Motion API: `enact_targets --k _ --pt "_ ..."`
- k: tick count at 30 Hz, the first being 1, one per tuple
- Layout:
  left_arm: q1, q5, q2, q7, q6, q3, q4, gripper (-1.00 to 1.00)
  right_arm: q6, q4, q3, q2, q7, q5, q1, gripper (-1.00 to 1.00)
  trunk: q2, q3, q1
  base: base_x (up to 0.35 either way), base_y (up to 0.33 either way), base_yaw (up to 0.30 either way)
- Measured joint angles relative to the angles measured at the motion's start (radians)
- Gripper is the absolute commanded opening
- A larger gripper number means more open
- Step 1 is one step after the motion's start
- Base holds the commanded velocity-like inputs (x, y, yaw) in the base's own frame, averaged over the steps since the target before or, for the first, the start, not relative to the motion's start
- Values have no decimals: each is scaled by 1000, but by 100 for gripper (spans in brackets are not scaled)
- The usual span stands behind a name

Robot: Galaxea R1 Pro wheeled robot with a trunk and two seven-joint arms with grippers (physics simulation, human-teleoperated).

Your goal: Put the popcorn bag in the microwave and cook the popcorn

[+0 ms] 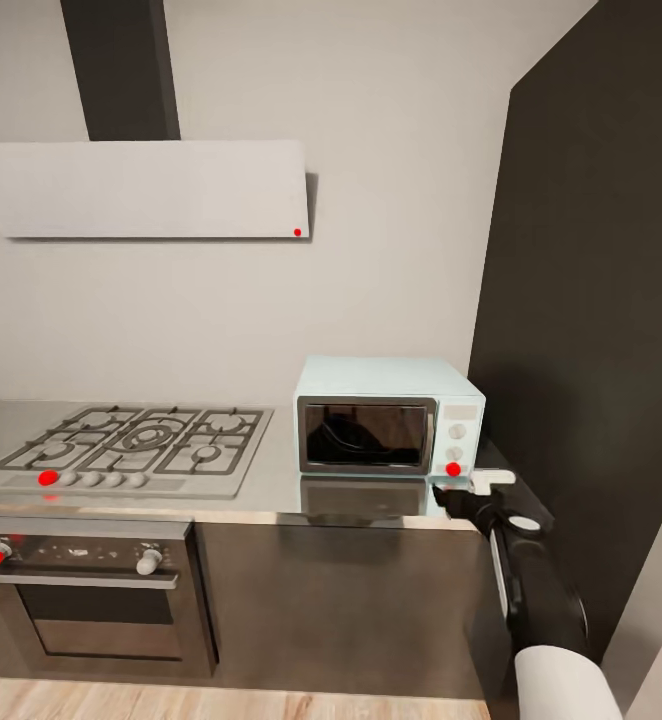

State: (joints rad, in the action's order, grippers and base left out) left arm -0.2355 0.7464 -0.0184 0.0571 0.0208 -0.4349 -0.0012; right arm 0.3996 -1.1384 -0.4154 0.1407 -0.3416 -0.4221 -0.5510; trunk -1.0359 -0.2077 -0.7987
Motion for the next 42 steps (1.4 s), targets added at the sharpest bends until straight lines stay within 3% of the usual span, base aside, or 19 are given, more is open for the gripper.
enact_targets --k 5,12,22,25,30,42 --pt "0 3 0 0 0 1 -1 100 -5 23 -7 -2 13 0 0 100 0 0 0 0 0 0" --pt "0 2 -1 0 1 1 -1 100 -5 19 -57 -3 14 -3 0 100 0 0 0 21 -82 0" --pt "1 7 -1 -1 2 2 -1 100 -15 30 -72 -11 29 -11 0 100 0 0 0 39 -75 0" --pt "1 3 -1 0 3 2 -1 100 -8 47 -89 0 21 -17 0 100 0 0 0 0 0 0" --pt "2 -5 0 0 3 3 -1 100 -5 69 -85 -8 14 -43 0 100 0 0 0 79 -48 0" --pt "2 -8 0 -1 3 3 -1 100 -5 70 -84 -8 8 -47 0 100 0 0 0 218 -142 0"
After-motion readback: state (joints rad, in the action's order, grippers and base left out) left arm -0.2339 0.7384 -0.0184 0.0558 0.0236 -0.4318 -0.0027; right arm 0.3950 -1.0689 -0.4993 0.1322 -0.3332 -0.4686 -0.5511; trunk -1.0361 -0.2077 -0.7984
